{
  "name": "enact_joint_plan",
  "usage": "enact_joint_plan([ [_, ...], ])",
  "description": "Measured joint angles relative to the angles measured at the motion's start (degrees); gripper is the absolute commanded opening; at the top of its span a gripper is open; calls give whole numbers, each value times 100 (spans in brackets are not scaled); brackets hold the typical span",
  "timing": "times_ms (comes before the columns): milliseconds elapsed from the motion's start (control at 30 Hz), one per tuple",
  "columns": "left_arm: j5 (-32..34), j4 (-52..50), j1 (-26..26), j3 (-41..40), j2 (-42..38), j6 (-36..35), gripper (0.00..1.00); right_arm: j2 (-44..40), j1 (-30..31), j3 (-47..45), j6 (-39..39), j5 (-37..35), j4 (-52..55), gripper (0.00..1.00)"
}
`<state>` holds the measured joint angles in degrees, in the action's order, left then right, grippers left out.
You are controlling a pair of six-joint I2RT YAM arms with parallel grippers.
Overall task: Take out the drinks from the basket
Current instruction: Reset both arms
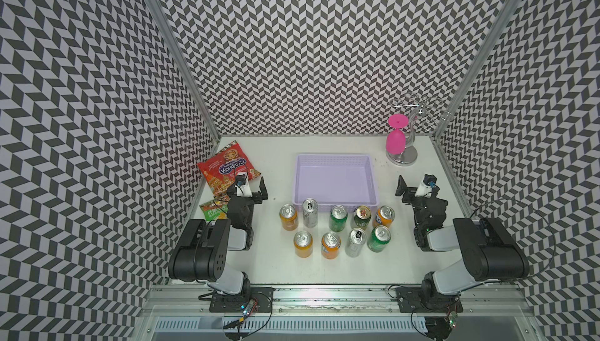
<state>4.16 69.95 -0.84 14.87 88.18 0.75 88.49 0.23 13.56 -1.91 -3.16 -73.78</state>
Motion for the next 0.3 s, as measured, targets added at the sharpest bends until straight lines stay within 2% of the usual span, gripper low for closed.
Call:
enact_joint_plan([
  [300,0,-26,0,0,0,0,99,0,0,0,0,-2,0,100],
])
